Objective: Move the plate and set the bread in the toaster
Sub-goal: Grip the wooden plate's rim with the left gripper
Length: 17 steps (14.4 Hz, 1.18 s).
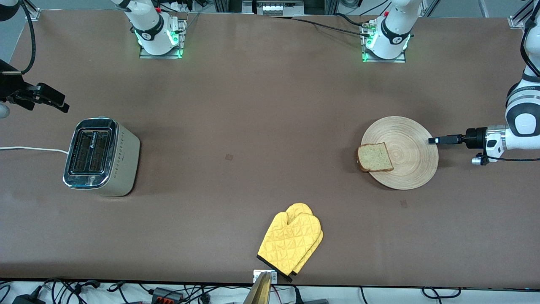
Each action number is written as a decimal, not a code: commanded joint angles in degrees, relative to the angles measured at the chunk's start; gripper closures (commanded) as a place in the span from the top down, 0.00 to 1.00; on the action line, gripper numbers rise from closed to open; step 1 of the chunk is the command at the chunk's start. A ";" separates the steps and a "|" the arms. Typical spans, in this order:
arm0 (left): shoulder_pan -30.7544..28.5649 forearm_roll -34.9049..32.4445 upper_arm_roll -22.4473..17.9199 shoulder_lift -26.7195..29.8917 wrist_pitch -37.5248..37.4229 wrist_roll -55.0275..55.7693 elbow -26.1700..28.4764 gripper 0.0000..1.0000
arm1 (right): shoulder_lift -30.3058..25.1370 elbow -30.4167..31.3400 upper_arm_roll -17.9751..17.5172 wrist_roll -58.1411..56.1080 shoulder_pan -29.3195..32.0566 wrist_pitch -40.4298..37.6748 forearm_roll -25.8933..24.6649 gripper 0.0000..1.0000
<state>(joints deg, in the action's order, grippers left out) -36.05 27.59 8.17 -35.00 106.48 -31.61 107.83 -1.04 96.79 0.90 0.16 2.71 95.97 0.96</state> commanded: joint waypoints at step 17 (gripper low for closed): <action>-0.24 1.77 0.54 -1.12 0.75 -0.81 0.89 0.36 | 0.07 -0.46 0.07 -0.33 0.54 -0.25 0.18 1.00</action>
<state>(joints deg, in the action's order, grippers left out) -35.88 28.13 8.45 -35.98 106.56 -30.87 108.34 -1.04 96.79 1.04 0.16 2.89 95.97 0.96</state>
